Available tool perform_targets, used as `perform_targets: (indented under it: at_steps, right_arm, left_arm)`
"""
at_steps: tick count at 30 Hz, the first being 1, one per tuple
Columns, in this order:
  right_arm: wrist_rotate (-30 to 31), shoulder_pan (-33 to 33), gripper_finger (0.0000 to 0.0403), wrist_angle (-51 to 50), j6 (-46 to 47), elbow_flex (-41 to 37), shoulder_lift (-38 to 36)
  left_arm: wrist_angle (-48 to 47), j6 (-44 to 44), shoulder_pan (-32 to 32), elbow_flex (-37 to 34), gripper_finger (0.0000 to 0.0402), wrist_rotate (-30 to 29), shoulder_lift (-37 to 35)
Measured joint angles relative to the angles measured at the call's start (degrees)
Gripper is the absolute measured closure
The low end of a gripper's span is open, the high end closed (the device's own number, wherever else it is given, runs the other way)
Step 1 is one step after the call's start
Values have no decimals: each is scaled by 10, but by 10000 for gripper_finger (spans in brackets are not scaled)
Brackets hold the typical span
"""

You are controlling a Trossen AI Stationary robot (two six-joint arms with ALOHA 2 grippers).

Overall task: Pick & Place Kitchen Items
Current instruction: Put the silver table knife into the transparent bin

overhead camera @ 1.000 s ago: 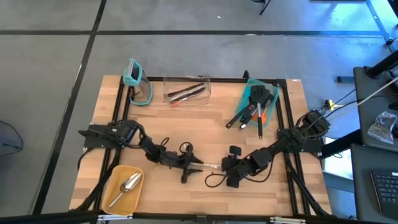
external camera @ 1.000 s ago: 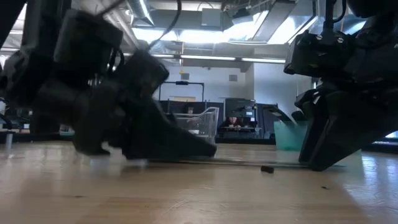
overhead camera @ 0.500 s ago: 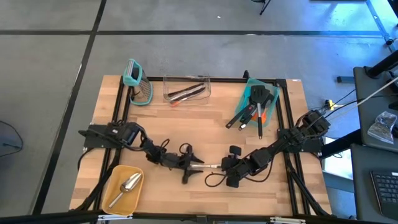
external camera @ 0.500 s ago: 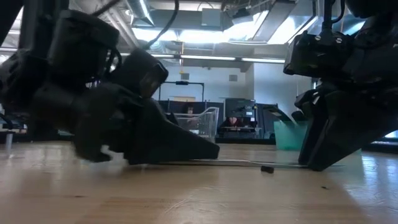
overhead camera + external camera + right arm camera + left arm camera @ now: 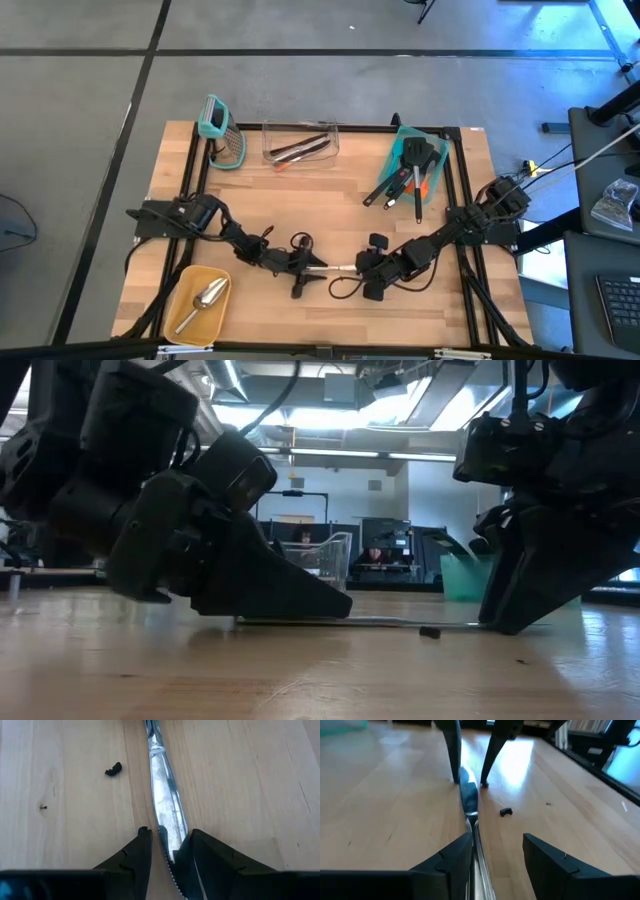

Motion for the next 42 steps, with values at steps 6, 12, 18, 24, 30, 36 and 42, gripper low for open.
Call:
perform_targets:
  at_steps: [6,12,18,24,30,36,42]
  right_arm:
    - [-2,-1,258,0,0,0,0]
    - [-1,-1,258,0,0,0,0]
    - [3,-1,258,0,0,0,0]
    - [10,-1,258,1,0,0,0]
    - [12,-1,258,1,-5,-1,0]
    - [18,-1,258,2,-24,-1,1]
    - [34,-1,258,2,-30,-1,1]
  left_arm:
    - [-105,-5,0,18,231,5,-39]
    - [-116,23,-2,20,231,-23,-40]
    - [-136,33,2,20,231,-61,-40]
    - [-136,35,19,20,231,-72,-40]
    - [-136,31,34,19,243,-71,-40]
    - [-134,28,36,15,285,-81,-40]
    - [-131,27,43,12,342,-67,-41]
